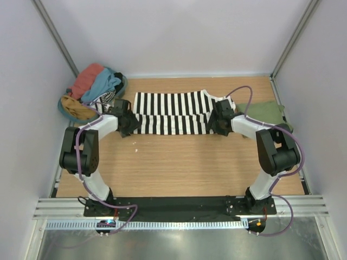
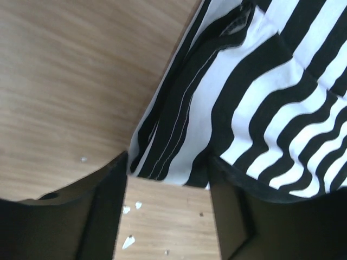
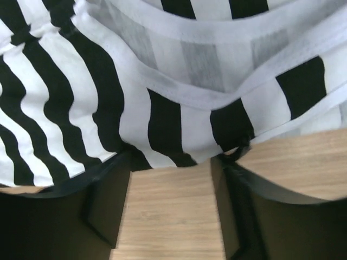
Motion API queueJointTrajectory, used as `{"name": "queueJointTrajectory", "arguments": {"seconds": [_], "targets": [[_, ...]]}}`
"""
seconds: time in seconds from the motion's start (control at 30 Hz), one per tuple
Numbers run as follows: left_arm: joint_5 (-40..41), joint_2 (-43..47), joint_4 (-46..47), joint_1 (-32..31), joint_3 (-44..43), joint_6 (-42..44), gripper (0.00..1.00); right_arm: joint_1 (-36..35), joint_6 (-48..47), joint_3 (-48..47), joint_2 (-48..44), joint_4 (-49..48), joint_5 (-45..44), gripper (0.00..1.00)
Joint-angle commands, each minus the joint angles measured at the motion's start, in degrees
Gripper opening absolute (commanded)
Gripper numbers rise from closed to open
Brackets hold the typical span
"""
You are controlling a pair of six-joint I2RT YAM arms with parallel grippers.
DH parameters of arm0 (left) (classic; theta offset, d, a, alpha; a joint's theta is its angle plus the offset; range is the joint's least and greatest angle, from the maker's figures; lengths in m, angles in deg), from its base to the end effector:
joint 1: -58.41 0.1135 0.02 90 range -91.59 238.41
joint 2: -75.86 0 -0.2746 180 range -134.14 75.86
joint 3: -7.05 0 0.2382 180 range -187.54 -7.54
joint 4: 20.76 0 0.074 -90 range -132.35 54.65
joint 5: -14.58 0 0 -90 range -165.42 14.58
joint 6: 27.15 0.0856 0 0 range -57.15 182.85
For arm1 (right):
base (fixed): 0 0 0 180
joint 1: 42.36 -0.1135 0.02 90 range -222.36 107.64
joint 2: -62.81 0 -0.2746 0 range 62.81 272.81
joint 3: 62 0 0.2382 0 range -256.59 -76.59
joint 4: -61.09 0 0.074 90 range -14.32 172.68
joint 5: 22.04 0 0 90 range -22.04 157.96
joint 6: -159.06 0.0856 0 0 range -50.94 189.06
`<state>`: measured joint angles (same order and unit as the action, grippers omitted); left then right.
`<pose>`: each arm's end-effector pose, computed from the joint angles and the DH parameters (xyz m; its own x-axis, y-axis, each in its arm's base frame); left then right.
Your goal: Fold and stack the tank tops
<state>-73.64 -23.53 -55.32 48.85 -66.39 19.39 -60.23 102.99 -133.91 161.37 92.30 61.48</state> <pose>0.3530 -0.0568 0.1413 -0.7269 -0.5748 -0.3759 -0.4809 0.8167 -0.3190 0.3441 0.1008 0.1435 -0.8070 0.3226 -0.4947 0.2443 0.9450 0.2177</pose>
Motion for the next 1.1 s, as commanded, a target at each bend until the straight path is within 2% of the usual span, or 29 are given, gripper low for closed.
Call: {"name": "queueJointTrajectory", "arguments": {"seconds": [0.0, 0.03, 0.07, 0.1, 0.13, 0.17, 0.23, 0.33, 0.37, 0.53, 0.63, 0.7, 0.73, 0.77, 0.8, 0.87, 0.9, 0.97, 1.0, 1.03, 1.07], "targets": [[0.5, -3.3, 1.9, 0.4, -1.4, -1.0, 0.58, 0.0, 1.0, -2.4, 2.2, -2.9, -2.3, 0.58], [0.6, -3.7, 2.0, 0.3, -1.0, -1.4, 0.48, -0.1, 1.0, -2.4, 2.5, -2.7, -2.7, 0.51], [0.5, -3.4, 2.7, 0.3, -0.3, -1.8, 0.33, 0.0, 1.0, -2.0, 2.5, -2.6, -3.0, 0.43], [0.1, -2.7, 4.1, 0.3, 1.5, -2.0, 0.28, -0.1, 1.0, -1.5, 2.2, -3.1, -3.5, 0.32], [-0.2, -2.3, 4.7, 0.3, 2.4, -2.2, 0.21, -0.1, 1.0, -0.5, 1.7, -3.2, -3.7, 0.27], [-0.5, -1.9, 5.0, 0.3, 3.1, -2.0, 0.10, 0.0, 1.0, -0.1, 0.4, -3.1, -3.9, 0.23], [-0.8, -1.3, 5.4, 0.3, 4.5, -1.8, 0.02, 0.0, 0.9, 0.9, -0.7, -2.7, -3.9, 0.16], [-1.5, 0.5, 5.4, 0.3, 6.6, -1.5, 0.00, -0.1, 0.5, 2.8, -3.1, -1.4, -3.3, 0.02], [-1.6, 1.7, 5.3, 0.2, 7.8, -1.5, 0.00, 0.0, 0.3, 3.4, -3.7, -0.9, -3.2, 0.01], [-3.8, 6.8, 3.5, 0.3, 12.2, -2.0, 0.00, -0.1, -0.2, 8.4, -10.9, 3.8, -4.1, 0.01], [-2.5, 11.8, 1.5, 0.3, 15.7, -3.7, 0.00, -0.2, 1.0, 11.7, -16.0, 7.8, -7.1, 0.06], [-2.0, 16.0, 0.7, 0.2, 18.8, -5.0, 0.02, -0.2, 2.2, 13.5, -18.5, 9.2, -7.0, 0.12], [-0.6, 17.3, 0.7, 0.2, 19.9, -6.2, 0.07, -0.5, 2.5, 15.4, -20.7, 9.4, -6.4, 0.15], [-0.5, 18.7, 0.5, 0.2, 21.9, -6.7, 0.09, -1.0, 3.2, 16.2, -21.7, 9.7, -6.1, 0.30], [-0.6, 20.9, 0.3, 0.2, 22.9, -7.2, 0.22, -1.6, 3.5, 17.8, -23.5, 9.8, -4.7, 0.44], [-1.1, 23.0, -1.3, 0.0, 24.7, -8.3, 0.35, -4.2, 4.6, 18.6, -25.2, 11.5, -5.0, 0.66], [-0.6, 24.8, -2.5, -0.5, 24.7, -8.2, 0.49, -5.3, 5.0, 18.6, -26.2, 12.2, -7.7, 0.71], [3.3, 26.7, -8.7, -1.6, 22.7, -8.7, 0.59, -6.9, 5.0, 18.5, -29.3, 12.8, -9.1, 0.73], [6.2, 27.9, -9.6, -2.6, 22.2, -8.4, 0.61, -6.9, 4.0, 18.1, -30.1, 12.3, -9.3, 0.74], [7.5, 29.9, -10.3, -2.9, 21.2, -8.2, 0.86, -7.0, 3.0, 17.0, -30.4, 11.6, -9.4, 0.73], [8.8, 30.7, -11.8, -3.0, 20.5, -7.7, 0.96, -6.8, 2.4, 15.9, -29.8, 10.9, -9.7, 0.70]]}}
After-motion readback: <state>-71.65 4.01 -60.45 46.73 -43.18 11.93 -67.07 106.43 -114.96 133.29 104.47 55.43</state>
